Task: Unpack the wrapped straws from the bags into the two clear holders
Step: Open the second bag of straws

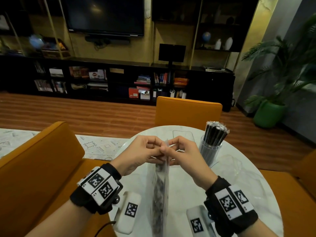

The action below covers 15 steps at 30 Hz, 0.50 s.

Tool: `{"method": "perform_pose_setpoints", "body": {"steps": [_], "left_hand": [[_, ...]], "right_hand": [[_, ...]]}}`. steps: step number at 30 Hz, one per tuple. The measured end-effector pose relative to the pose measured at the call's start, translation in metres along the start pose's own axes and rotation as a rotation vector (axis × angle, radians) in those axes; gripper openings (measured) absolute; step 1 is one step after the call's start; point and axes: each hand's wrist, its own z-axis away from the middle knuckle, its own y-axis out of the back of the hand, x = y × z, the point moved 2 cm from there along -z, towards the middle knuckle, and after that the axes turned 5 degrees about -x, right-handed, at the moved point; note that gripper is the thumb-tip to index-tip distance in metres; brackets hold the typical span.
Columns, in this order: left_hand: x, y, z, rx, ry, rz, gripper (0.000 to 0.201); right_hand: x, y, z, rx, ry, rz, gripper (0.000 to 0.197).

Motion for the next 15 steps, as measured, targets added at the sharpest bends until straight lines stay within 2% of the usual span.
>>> {"method": "perform_pose_setpoints", "body": {"steps": [5, 8, 12, 15], "left_hand": [[-0.006, -0.003, 0.0, -0.017, 0.073, 0.097, 0.014], [-0.011, -0.008, -0.004, 0.022, 0.17, 0.245, 0.022], [-0.01, -0.009, -0.005, 0.03, 0.214, 0.456, 0.019], [-0.006, -0.012, -0.006, 0.025, 0.201, 0.356, 0.019]], "right_hand": [[0.007, 0.009, 0.0, -0.042, -0.056, -0.157, 0.017], [0.006, 0.008, -0.004, -0.095, -0.096, -0.243, 0.016], [0.003, 0.01, -0.009, -0.112, -0.155, -0.369, 0.015], [0.001, 0.01, -0.007, -0.091, -0.187, -0.348, 0.009]]}}
